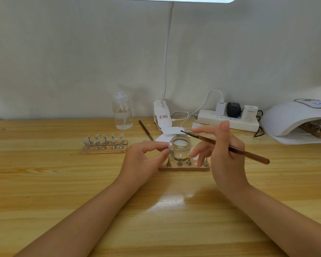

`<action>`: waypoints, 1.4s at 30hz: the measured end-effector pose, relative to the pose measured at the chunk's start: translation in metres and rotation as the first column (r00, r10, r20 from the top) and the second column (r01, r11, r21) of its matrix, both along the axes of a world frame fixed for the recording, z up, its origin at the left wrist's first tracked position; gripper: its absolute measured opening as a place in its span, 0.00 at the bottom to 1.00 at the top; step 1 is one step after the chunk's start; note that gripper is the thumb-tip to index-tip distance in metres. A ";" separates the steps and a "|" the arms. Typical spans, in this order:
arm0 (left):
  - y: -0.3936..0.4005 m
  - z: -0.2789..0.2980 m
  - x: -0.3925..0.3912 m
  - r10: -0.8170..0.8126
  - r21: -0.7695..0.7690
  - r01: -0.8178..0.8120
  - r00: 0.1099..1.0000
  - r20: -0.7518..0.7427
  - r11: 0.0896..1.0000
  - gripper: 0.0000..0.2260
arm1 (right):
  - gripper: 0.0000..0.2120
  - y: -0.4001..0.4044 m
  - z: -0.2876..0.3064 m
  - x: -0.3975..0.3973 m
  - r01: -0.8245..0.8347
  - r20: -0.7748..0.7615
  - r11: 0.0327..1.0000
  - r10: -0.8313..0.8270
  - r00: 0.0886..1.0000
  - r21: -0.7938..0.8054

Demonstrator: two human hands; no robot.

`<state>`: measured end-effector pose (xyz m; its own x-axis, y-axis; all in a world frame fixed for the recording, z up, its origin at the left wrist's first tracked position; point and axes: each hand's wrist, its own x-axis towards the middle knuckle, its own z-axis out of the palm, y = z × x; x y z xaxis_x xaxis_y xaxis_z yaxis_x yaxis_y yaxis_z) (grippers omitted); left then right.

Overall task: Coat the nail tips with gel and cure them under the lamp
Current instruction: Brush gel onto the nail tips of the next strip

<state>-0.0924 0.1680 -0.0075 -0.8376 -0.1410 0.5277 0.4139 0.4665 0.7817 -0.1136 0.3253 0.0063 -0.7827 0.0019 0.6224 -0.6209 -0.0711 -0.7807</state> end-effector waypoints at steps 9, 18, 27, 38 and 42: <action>0.002 0.003 0.004 -0.076 -0.001 0.076 0.997 -0.026 0.997 0.09 | 0.16 0.001 -0.007 -0.007 0.079 -0.218 0.835 0.050 0.975 0.544; 0.003 0.002 0.004 -0.153 0.006 0.153 0.988 -0.036 0.988 0.12 | 0.11 -0.001 -0.007 -0.006 0.092 -0.258 0.852 0.052 0.965 0.516; -0.005 -0.001 -0.001 -0.061 -0.056 0.065 0.996 0.063 0.996 0.17 | 0.14 0.025 0.008 -0.019 0.053 -0.133 0.874 0.013 0.991 0.482; -0.004 -0.006 -0.008 -0.006 -0.228 0.076 0.955 0.296 0.971 0.19 | 0.16 0.047 -0.003 -0.033 0.001 -0.084 0.745 0.075 0.994 0.667; -0.004 -0.006 -0.007 -0.004 -0.212 0.077 0.946 0.324 0.974 0.15 | 0.16 0.048 -0.006 -0.034 -0.016 -0.085 0.721 0.104 0.991 0.693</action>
<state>-0.0998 0.1641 -0.0131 -0.9695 -0.0154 0.2446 0.1808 0.6290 0.7561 -0.1472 0.3730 -0.0001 -0.6927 -0.5068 0.5132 -0.7182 0.4192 -0.5554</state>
